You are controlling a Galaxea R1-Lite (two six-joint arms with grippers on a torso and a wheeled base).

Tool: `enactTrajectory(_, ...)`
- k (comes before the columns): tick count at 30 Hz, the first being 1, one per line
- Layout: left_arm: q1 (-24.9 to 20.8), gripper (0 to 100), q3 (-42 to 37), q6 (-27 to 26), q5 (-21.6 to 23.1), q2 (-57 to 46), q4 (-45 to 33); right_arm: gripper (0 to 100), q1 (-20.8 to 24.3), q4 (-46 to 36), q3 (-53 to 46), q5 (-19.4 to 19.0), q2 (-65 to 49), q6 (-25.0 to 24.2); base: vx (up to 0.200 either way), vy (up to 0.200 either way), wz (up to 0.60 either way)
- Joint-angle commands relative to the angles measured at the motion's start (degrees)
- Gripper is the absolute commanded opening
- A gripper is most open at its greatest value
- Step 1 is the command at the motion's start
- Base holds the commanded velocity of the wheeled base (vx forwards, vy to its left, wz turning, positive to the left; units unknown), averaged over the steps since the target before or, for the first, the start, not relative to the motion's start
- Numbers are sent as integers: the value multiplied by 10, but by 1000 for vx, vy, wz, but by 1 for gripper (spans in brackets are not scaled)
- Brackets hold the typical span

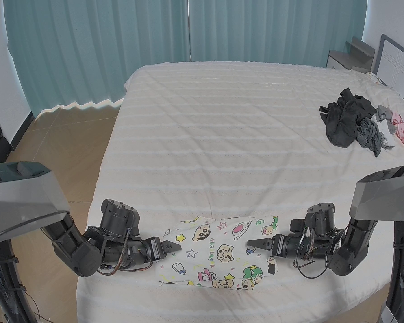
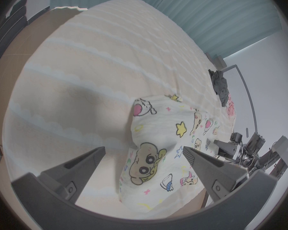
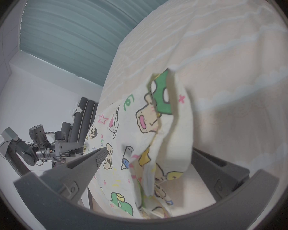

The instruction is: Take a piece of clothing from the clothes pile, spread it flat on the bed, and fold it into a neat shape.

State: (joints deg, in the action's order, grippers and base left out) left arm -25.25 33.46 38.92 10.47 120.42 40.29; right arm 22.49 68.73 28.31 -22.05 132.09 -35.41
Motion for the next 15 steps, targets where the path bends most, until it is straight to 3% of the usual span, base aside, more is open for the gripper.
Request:
enactTrajectory(1, 32, 100, -33, -1, 0, -80, 1, 100, -8, 0, -29, 44, -50, 0, 0, 0, 0)
enactTrajectory(8, 60, 100, -93, 1, -19, -266, -5, 100, -74, -7, -101, 52, -222, 0, 0, 0, 0)
enactTrajectory(15, 52, 100, -128, -14, -184, -524, -40, 100, -96, -52, -187, 135, -499, 29, 0, 0, 0)
